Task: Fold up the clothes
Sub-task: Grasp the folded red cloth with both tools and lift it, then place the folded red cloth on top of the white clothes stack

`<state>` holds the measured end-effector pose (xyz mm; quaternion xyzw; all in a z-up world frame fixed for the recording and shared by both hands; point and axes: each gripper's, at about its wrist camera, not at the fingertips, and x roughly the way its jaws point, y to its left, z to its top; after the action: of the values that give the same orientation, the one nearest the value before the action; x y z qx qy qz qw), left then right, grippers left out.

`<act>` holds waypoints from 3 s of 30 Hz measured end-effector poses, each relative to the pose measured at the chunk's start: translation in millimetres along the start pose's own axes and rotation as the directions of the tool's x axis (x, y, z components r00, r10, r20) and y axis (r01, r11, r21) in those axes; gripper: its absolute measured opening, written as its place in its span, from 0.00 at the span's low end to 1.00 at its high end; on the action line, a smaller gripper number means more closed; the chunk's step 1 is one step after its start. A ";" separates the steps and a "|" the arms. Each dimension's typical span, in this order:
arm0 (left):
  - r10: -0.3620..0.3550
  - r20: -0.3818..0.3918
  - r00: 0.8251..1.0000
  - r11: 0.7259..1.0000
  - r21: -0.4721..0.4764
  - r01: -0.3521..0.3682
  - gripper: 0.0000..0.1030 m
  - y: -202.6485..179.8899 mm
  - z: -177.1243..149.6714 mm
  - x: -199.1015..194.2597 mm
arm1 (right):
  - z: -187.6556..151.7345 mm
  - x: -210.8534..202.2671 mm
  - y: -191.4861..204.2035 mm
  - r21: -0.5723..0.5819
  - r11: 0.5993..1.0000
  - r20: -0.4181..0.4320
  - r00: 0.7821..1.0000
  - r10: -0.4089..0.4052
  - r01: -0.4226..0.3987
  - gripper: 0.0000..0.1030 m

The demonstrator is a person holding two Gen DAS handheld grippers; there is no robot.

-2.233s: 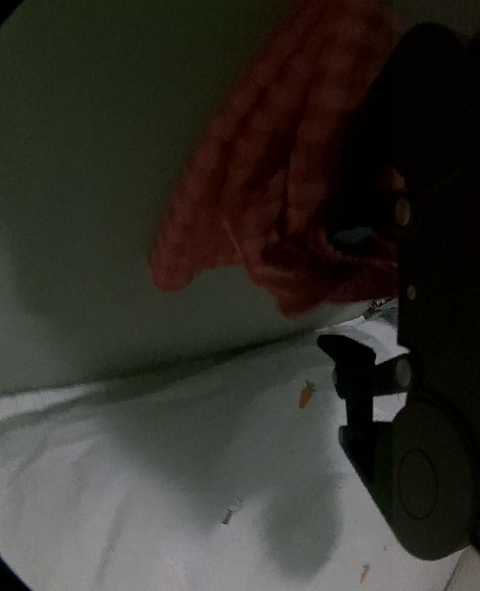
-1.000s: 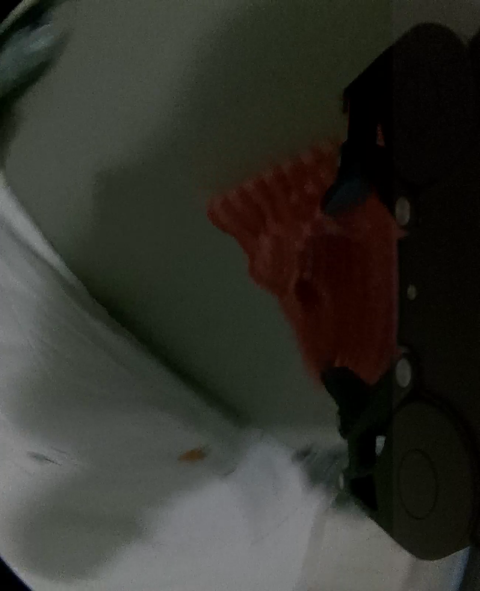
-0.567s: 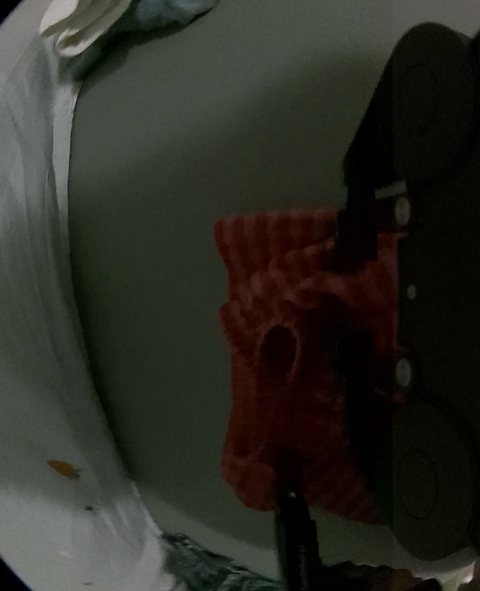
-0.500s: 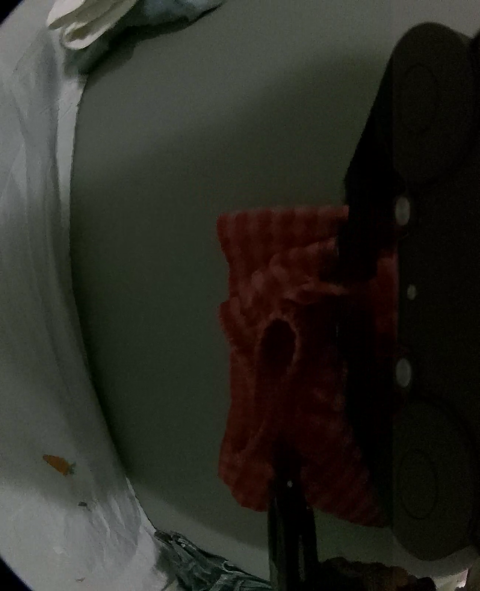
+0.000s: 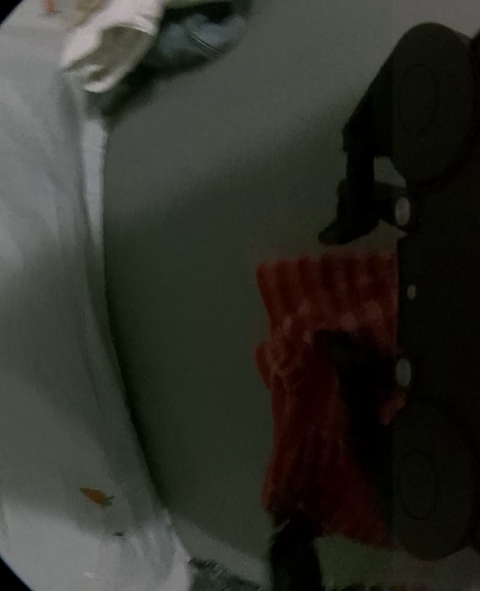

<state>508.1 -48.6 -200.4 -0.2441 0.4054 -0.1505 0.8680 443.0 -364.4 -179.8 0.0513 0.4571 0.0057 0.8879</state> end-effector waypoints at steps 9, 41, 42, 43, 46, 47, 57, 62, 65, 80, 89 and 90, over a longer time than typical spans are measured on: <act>0.098 -0.044 0.994 0.995 0.019 -0.097 0.75 20.2 -14.3 -19.1 | -9.4 15.0 3.7 -0.042 0.999 -0.068 0.998 0.008 -0.011 0.75; -0.107 -0.010 0.994 0.949 0.298 0.105 0.10 -56.2 -72.3 -136.8 | -53.5 -108.9 76.9 0.132 0.893 0.108 0.902 0.419 -0.431 0.04; -0.111 -0.008 0.994 0.952 0.287 0.109 0.10 -51.7 -72.5 -144.5 | -55.0 -111.6 80.0 0.140 0.890 0.115 0.900 0.421 -0.435 0.04; -0.117 -0.007 0.993 0.954 0.276 0.114 0.10 -46.8 -72.5 -151.8 | -56.4 -114.3 83.1 0.149 0.886 0.123 0.897 0.424 -0.439 0.04; -0.139 -0.020 0.990 0.959 0.248 0.140 0.10 -33.4 -72.2 -169.1 | -63.5 -126.9 98.2 0.153 0.897 0.136 0.908 0.397 -0.415 0.04; -0.147 -0.027 0.989 0.960 0.237 0.149 0.10 -29.9 -71.6 -172.6 | -66.1 -131.9 103.8 0.152 0.903 0.138 0.913 0.384 -0.403 0.04; -0.310 -0.112 0.944 0.916 0.229 0.328 0.10 -26.6 -75.4 -186.9 | -89.8 -178.7 119.1 0.224 0.948 0.168 0.967 0.193 -0.228 0.04; -0.390 -0.171 0.905 0.874 0.239 0.422 0.10 -44.9 -86.9 -179.1 | -102.7 -199.4 103.1 0.264 0.956 0.171 0.982 0.084 -0.128 0.04; -0.428 -0.202 0.881 0.850 0.241 0.469 0.10 -62.8 -91.6 -173.1 | -109.2 -212.9 83.2 0.303 0.949 0.185 0.982 0.027 -0.083 0.04; -0.441 -0.111 0.891 0.840 0.298 0.453 0.10 -238.4 -148.7 -107.3 | -86.0 -238.4 -111.3 0.295 0.952 0.317 0.948 -0.016 -0.082 0.04; -0.466 -0.015 0.884 0.837 0.315 0.447 0.10 -380.3 -153.7 -45.9 | -35.2 -263.9 -250.3 0.212 0.971 0.466 0.885 0.001 -0.113 0.04; -0.472 -0.007 0.882 0.830 0.332 0.447 0.10 -394.0 -151.4 -41.4 | -29.3 -265.9 -260.6 0.203 0.973 0.482 0.876 0.000 -0.112 0.04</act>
<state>339.5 -404.4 -42.9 -0.1938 0.2714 -0.4100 0.8489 254.8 -636.2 -6.2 0.1644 0.2192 -0.0329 0.9612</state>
